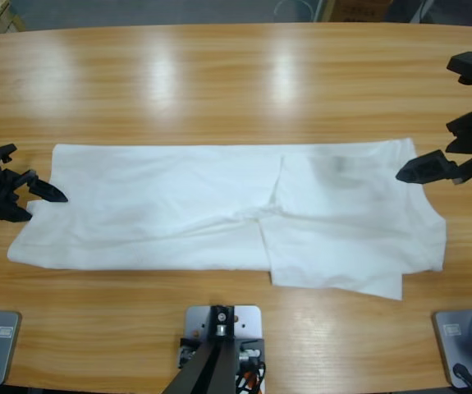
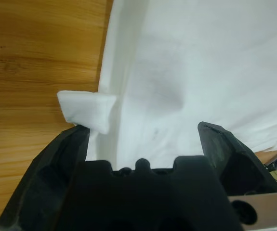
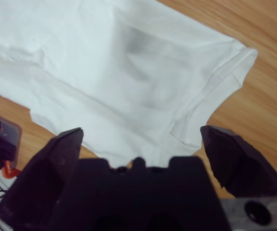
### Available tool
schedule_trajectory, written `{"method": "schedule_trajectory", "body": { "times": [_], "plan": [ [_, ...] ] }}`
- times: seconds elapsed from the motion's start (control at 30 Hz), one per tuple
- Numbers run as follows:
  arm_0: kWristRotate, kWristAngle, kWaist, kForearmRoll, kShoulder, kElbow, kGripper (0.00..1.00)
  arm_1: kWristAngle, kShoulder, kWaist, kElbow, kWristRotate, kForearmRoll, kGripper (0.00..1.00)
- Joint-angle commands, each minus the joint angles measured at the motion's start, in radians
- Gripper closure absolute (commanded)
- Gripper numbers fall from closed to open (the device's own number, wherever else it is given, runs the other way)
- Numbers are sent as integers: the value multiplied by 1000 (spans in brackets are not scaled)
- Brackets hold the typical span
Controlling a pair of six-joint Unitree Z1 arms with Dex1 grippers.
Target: Fold clothes
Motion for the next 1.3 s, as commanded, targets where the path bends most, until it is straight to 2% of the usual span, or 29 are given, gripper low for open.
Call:
{"method": "schedule_trajectory", "body": {
  "times": [0.03, 0.1, 0.23, 0.3, 0.43, 0.7, 0.83, 0.97, 1.17, 1.27, 1.3],
  "plan": [
    [7, 8, 61, 16, -42, -2, 105, -4, 2, 9, 33, 10, -27, 0],
    [15, 19, 44, 78, -61, -60, 105, 2, 14, 9, 55, 10, -44, 0],
    [25, 51, -12, 123, 5, -122, 105, 9, 17, 9, 63, 12, -50, 0],
    [17, 61, -34, 125, 37, -123, 88, 7, 8, 9, 64, 12, -46, 0],
    [-10, 65, -23, 118, 114, -108, 18, 7, 6, 9, 77, 12, -44, 0],
    [-40, 105, -45, 121, 160, -110, 4, -3, 8, 9, 98, 12, -54, 0],
    [-25, 86, -83, 99, 190, -112, 35, -13, 8, 9, 92, 12, -55, 0],
    [23, 2, -144, 98, 232, -143, 59, -13, 10, 9, 78, 12, -59, 0],
    [59, -122, -162, 16, 296, -125, 59, -10, 8, 9, 90, 19, -60, 0],
    [83, -151, -161, -18, 278, -121, 131, -10, 14, 9, 88, 19, -58, 0],
    [92, -172, -152, -37, 270, -117, 187, -9, 19, 9, 85, 19, -58, 0]
  ]
}}
